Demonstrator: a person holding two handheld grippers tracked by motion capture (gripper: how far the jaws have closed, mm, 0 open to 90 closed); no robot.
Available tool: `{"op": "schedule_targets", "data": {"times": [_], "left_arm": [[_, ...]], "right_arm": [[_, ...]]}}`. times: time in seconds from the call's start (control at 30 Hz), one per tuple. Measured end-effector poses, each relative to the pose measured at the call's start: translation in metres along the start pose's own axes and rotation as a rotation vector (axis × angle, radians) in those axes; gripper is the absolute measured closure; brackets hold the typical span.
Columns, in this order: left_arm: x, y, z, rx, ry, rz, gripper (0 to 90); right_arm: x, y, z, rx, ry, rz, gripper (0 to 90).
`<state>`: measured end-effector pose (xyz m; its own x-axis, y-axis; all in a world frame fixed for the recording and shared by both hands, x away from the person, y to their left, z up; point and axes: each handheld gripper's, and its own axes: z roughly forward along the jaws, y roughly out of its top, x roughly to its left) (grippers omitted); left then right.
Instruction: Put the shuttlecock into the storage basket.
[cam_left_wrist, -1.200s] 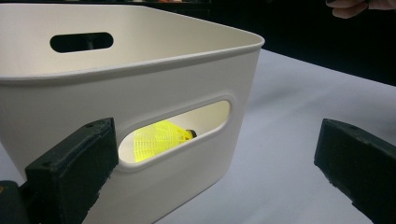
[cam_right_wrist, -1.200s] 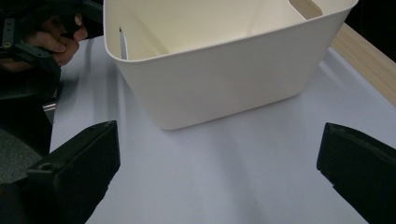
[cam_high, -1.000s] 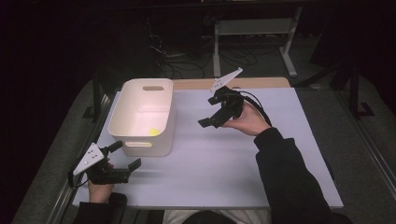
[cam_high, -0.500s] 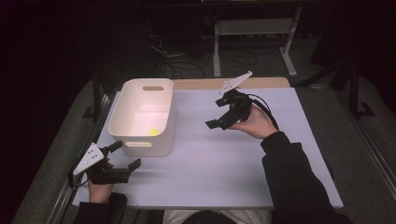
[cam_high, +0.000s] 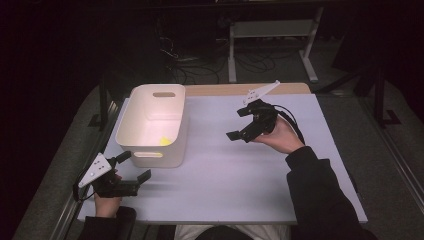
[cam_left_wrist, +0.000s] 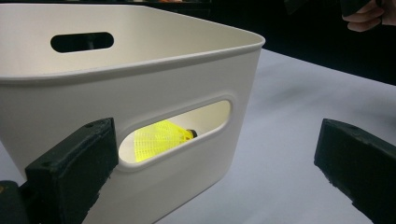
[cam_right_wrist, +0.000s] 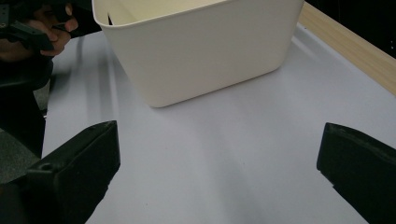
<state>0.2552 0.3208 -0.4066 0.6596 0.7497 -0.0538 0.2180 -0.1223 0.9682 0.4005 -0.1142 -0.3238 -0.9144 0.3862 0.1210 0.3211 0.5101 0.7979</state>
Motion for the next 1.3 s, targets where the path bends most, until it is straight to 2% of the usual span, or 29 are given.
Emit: {"op": "schedule_targets", "data": {"times": [0.37, 1.0, 1.3], "left_arm": [[0.0, 0.0, 0.0, 0.001, 0.0, 0.002, 0.0], [0.0, 0.0, 0.0, 0.001, 0.0, 0.001, 0.0], [0.0, 0.0, 0.0, 0.003, 0.001, 0.003, 0.0]], "right_arm": [[-0.002, -0.016, -0.007, -0.014, -0.017, 0.025, 0.0], [0.004, -0.043, -0.022, -0.051, -0.034, 0.034, 0.0], [0.002, -0.061, -0.025, -0.05, -0.038, 0.064, 0.0]]}}
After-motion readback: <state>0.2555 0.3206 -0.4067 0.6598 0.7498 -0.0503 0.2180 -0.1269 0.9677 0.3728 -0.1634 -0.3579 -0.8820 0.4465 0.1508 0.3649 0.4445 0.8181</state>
